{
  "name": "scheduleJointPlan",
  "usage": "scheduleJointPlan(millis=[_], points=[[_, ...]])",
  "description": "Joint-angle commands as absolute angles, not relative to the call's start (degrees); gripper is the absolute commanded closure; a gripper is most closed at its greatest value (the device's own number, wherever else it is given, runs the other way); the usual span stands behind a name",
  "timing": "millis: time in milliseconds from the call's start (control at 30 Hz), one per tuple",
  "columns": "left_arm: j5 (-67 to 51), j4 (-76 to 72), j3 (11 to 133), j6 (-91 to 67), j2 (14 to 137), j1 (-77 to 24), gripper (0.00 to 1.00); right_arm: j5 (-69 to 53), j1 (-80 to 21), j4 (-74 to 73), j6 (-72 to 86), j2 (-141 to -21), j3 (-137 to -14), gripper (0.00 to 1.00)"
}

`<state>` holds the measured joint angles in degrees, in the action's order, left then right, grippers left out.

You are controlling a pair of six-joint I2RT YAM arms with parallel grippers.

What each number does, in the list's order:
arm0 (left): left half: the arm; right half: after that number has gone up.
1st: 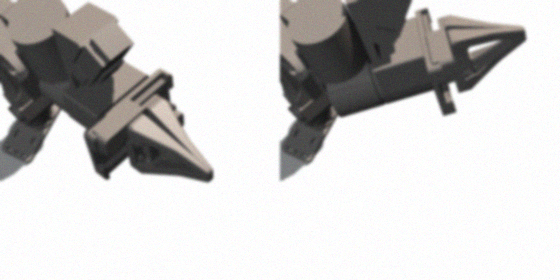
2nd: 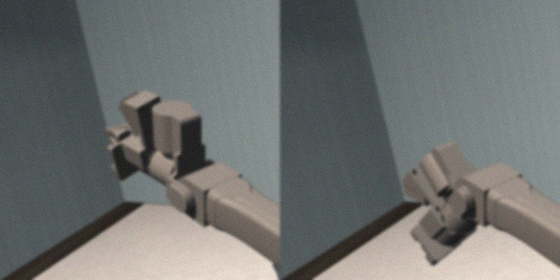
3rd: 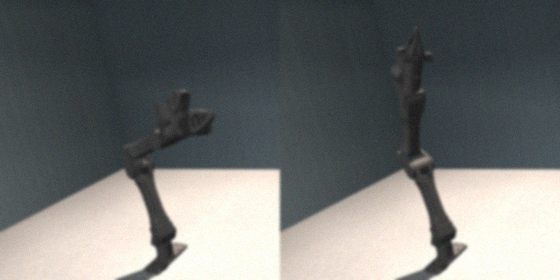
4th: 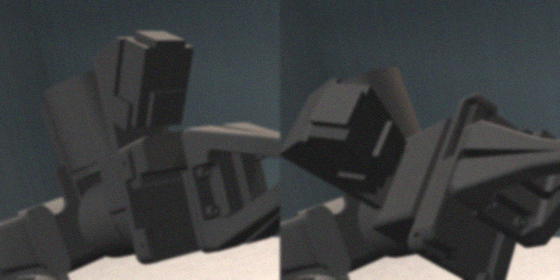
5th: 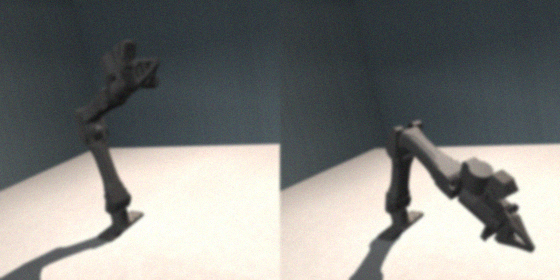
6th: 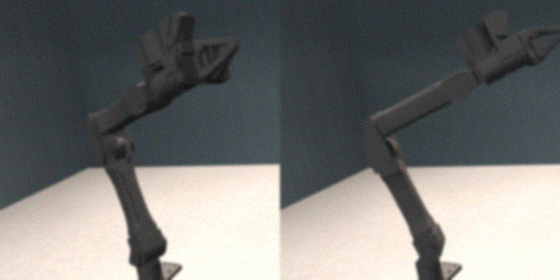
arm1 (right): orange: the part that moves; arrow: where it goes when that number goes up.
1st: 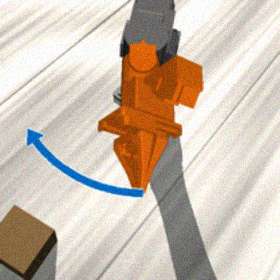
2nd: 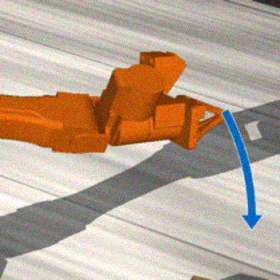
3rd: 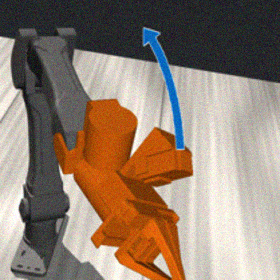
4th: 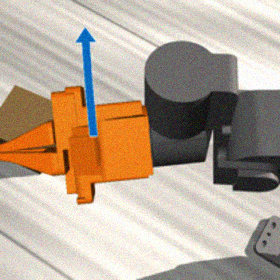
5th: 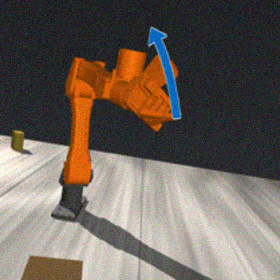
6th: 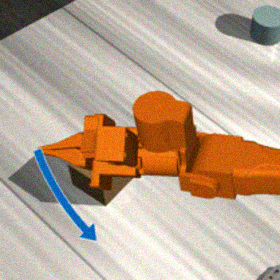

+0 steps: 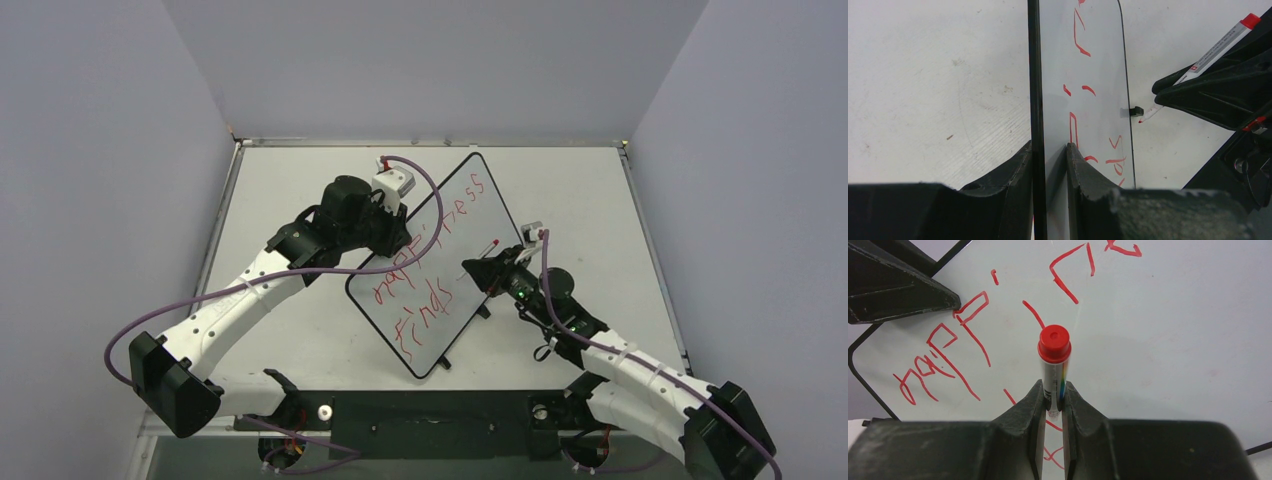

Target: Write a sentence on the whiteboard

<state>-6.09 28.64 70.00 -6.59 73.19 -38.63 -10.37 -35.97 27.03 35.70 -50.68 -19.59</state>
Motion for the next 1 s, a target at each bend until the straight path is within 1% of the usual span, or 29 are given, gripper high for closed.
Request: scheduleJointPlan(millis=[0,200,467,733,967], points=[[-2.9,27.5,70.1,-1.9,71.0,-38.6,1.0,-11.3,-35.7,33.0,36.7,-52.2,-20.2,1.0],[-2.9,27.6,70.1,-1.8,71.1,-38.5,1.0,-9.9,-35.7,36.5,37.9,-55.8,-20.7,1.0],[-2.9,27.5,70.0,-1.8,70.9,-38.6,1.0,-7.8,-35.7,46.9,41.7,-61.3,-19.1,1.0],[-2.8,27.5,70.0,-1.8,70.8,-38.5,1.0,-2.7,-35.6,49.5,42.7,-61.7,-17.3,1.0],[-2.8,27.5,70.0,-1.8,71.0,-38.6,1.0,-0.7,-35.5,52.5,43.9,-63.6,-15.9,1.0]])
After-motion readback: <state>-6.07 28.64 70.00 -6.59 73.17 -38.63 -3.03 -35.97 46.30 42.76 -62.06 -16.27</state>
